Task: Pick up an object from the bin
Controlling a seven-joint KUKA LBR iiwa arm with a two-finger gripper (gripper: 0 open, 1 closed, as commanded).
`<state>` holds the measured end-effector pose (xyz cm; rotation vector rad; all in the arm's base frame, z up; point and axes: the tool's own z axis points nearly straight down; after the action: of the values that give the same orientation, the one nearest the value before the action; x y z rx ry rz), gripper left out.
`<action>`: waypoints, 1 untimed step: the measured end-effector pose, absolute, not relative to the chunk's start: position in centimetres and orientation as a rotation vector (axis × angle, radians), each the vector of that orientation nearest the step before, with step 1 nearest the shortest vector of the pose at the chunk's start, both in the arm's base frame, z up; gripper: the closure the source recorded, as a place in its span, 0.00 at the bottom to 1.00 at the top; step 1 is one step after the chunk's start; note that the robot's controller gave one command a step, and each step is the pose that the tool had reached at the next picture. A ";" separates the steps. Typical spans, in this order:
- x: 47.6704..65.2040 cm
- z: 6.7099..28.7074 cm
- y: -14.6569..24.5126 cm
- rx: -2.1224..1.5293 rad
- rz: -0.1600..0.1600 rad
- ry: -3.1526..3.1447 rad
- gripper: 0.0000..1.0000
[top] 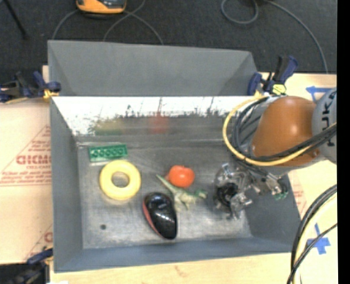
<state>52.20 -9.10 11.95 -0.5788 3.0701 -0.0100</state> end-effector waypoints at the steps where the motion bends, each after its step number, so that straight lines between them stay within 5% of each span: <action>1: 51.8 7.5 -11.6 -0.548 -0.001 3.079 1.00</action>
Offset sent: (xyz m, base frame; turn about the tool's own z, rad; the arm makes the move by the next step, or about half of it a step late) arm -0.0065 -0.0065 0.0973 0.0063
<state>51.76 -11.64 7.47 -0.5480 3.0791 -0.0014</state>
